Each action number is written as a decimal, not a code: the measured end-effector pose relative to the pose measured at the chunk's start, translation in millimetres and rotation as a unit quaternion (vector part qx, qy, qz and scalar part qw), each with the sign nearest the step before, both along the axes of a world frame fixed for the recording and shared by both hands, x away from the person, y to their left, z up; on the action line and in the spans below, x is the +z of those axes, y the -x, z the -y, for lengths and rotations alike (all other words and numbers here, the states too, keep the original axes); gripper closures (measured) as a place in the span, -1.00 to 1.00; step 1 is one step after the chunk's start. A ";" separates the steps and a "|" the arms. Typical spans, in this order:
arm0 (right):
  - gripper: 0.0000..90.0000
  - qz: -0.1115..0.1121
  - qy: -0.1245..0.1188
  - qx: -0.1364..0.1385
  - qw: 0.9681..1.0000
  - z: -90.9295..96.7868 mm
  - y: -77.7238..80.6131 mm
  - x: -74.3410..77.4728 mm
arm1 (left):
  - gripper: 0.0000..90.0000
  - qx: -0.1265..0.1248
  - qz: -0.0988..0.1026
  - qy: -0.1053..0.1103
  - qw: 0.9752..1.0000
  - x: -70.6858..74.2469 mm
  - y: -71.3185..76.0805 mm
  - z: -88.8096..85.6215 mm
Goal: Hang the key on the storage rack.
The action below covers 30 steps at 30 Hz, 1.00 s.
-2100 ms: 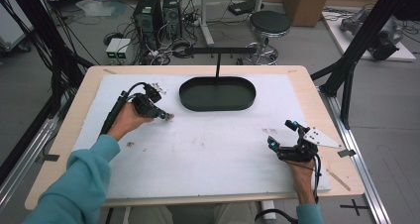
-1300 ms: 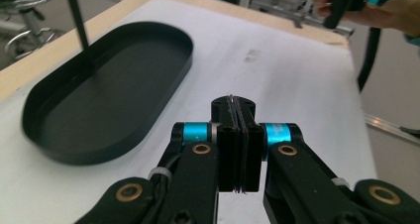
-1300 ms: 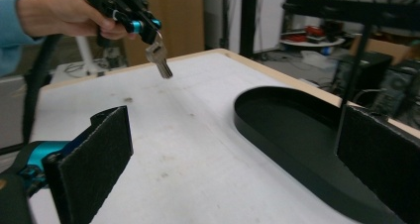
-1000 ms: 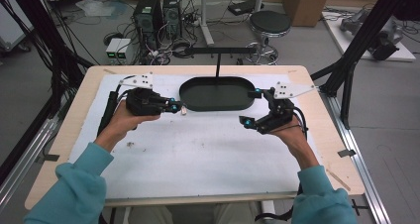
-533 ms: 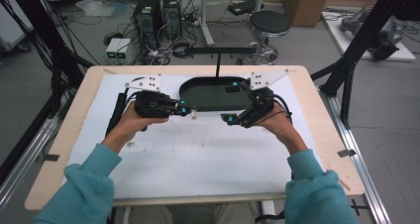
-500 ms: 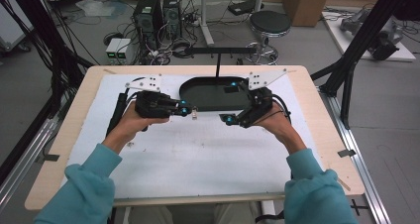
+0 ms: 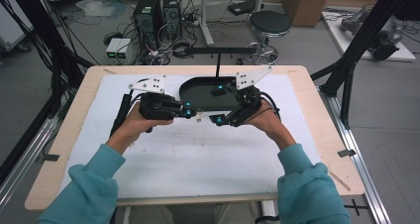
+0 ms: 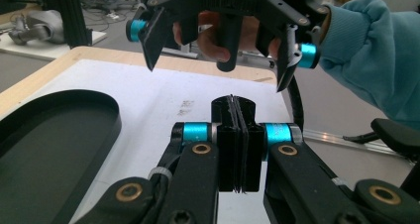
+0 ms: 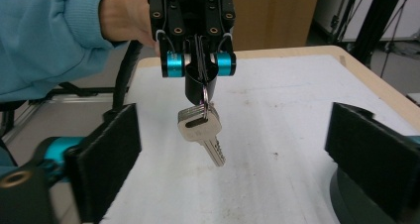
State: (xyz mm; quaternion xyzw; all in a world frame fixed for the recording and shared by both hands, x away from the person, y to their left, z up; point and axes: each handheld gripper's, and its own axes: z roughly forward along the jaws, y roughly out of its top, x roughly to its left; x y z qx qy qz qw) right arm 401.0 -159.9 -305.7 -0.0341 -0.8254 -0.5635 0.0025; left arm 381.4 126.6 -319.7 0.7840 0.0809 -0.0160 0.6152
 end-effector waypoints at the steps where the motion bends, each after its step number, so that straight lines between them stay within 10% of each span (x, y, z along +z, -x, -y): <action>1: -0.66 0.000 0.000 0.000 1.000 0.0 0.0 0.0 | 0.97 -0.001 0.001 -0.001 1.000 -0.2 -0.2 0.4; 13: 0.12 -0.006 -0.019 0.041 0.999 -4.4 -5.2 -3.8 | 0.97 -0.006 -0.005 0.016 1.000 -1.2 -0.5 -0.5; 30: 0.58 -0.004 -0.021 0.072 0.997 -10.0 -3.3 -6.0 | 0.97 -0.013 -0.006 0.026 1.000 -0.7 0.4 -1.7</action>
